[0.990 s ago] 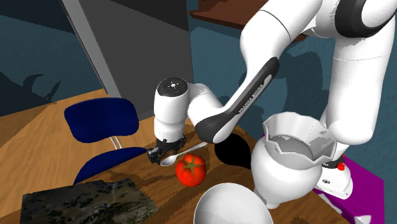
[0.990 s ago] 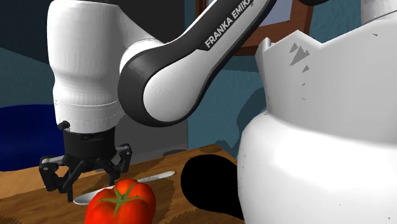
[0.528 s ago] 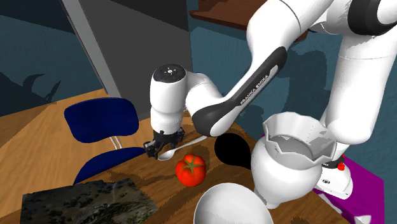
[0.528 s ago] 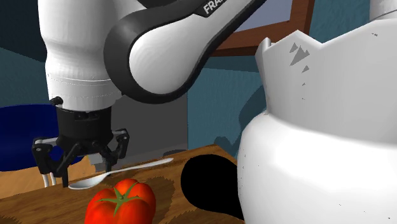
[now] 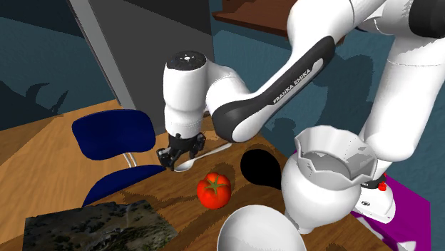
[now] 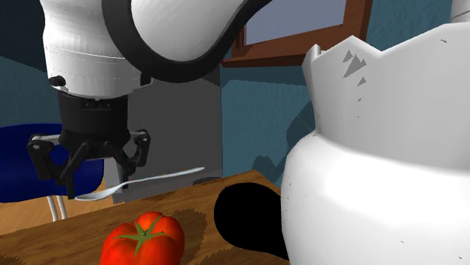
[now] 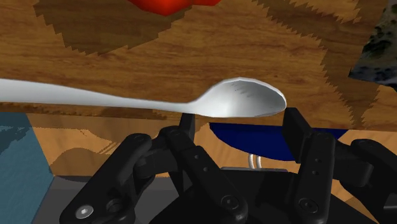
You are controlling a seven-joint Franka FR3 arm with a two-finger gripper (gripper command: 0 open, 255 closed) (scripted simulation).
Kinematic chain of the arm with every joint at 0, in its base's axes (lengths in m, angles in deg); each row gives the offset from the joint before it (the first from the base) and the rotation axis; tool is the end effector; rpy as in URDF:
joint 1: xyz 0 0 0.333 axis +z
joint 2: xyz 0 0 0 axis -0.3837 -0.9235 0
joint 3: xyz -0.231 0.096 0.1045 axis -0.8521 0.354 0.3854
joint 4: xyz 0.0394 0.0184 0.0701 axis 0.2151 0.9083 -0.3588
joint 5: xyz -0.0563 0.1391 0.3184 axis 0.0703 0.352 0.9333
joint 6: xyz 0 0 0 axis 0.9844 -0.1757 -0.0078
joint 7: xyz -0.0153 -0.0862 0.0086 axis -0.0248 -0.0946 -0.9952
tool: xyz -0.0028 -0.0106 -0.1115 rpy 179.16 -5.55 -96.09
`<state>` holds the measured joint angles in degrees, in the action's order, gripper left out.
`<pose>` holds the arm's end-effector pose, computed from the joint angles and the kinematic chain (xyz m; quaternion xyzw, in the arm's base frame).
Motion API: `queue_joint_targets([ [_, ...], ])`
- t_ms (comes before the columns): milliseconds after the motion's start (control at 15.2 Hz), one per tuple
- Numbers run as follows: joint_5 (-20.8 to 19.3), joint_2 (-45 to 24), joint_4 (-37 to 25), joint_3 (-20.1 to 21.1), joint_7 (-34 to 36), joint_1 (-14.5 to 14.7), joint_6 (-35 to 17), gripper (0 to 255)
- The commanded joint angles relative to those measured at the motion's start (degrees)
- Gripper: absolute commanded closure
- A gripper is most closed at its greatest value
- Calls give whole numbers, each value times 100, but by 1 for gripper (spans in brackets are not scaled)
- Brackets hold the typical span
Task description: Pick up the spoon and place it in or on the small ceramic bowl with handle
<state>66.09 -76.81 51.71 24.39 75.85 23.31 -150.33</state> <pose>0.3825 0.4009 0.3838 -0.9856 0.1024 -0.1241 0.0528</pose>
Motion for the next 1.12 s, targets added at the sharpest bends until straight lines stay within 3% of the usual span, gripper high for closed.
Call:
queue_joint_targets([
  [0, 143, 102, -64, 38, -116, -44, 120, 255],
  [792, 732, 534, -597, 144, -591, -163, 879, 255],
  [924, 1385, 1224, -49, 146, -979, -303, 731, 255],
  [1056, 2026, 1900, 453, 2, -1386, -257, 663, 255],
])
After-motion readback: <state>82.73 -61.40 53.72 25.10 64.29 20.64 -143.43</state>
